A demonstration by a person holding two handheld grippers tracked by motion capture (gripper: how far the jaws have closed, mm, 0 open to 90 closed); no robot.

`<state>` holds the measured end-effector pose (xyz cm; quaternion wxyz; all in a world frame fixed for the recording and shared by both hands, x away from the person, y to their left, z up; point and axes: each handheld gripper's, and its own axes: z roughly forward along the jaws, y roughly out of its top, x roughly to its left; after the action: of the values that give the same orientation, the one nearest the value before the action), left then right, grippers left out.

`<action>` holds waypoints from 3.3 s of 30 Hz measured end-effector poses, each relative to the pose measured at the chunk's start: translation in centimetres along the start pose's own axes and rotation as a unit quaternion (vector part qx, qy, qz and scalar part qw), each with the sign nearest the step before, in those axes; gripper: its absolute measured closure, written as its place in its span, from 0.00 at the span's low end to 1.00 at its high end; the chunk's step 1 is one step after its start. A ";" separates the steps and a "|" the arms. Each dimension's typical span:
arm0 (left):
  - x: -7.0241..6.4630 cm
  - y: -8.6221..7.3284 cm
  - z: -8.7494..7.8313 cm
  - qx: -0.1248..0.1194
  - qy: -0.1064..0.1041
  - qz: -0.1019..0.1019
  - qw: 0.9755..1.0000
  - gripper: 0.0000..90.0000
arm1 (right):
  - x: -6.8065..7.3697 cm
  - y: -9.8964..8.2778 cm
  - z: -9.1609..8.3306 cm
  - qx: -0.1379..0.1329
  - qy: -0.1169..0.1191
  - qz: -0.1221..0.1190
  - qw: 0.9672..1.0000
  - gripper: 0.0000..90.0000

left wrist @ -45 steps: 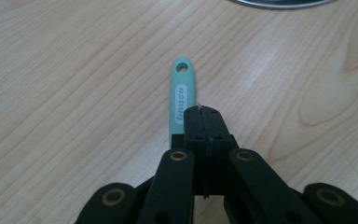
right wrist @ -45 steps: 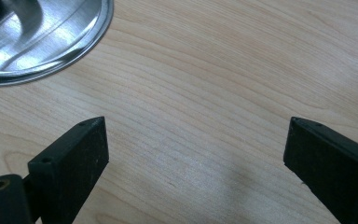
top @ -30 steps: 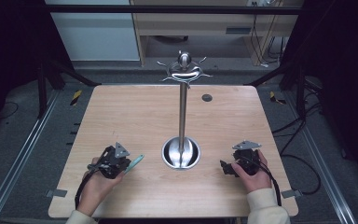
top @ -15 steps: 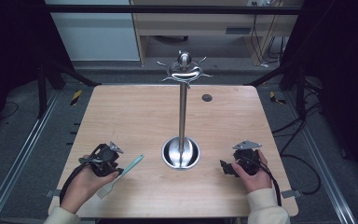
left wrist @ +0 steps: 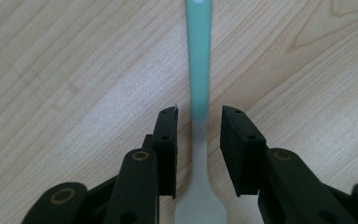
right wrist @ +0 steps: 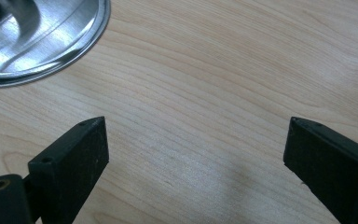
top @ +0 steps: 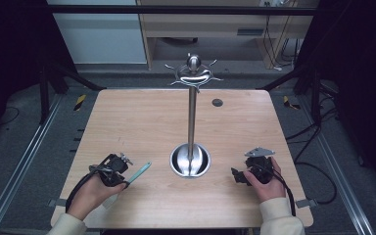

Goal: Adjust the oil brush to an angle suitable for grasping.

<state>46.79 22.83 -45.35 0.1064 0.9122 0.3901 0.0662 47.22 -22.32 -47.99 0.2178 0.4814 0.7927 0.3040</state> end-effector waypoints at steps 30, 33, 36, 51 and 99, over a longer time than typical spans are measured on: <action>0.1 1.0 1.2 0.031 -0.013 0.015 0.999 0.86 | -0.1 0.0 -0.1 -0.002 0.002 0.003 1.000 0.08; 0.2 1.0 1.2 0.033 -0.012 0.016 0.999 0.89 | -0.1 0.0 -0.1 -0.002 0.003 0.004 1.000 0.08; 0.2 1.0 1.2 0.031 -0.011 0.017 0.999 0.90 | -0.1 0.0 -0.1 -0.002 0.002 0.004 1.000 0.08; 0.1 0.4 -1.8 -0.053 0.001 0.021 0.998 0.91 | -0.1 0.0 0.0 -0.002 -0.001 0.001 1.000 0.08; -0.8 -0.6 -10.7 -0.255 0.030 0.024 0.966 0.91 | -0.1 -0.1 0.0 0.001 -0.004 0.002 1.000 0.08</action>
<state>43.60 24.14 -35.14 0.3219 0.8617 0.3416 0.1929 47.22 -22.48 -48.03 0.2204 0.4842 0.7912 0.3017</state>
